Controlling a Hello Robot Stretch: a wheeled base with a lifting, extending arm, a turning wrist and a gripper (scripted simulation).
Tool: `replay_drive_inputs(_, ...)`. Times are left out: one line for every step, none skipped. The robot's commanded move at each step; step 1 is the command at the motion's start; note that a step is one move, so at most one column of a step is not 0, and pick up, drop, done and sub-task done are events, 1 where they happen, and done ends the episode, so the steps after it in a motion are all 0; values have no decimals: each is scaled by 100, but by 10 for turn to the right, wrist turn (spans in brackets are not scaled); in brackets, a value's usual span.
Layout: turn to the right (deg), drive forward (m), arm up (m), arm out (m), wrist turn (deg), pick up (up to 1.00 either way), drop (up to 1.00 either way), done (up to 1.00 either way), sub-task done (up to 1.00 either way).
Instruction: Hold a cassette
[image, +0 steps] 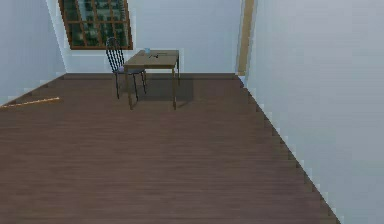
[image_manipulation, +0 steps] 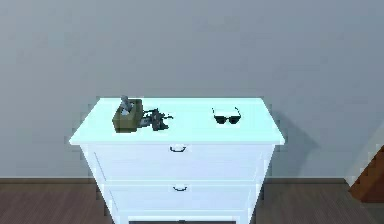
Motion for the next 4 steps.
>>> replay_drive_inputs(0, 0, 50, 0, 0, 0, 0, 0, 0)
replay_drive_inputs(0, 0, 38, 0, 0, 0, 0, 0, 0)
replay_drive_inputs(0, 0, 0, 50, 0, 0, 0, 0, 0)
replay_drive_inputs(0, 0, 0, 0, 450, 0, 0, 0, 0)
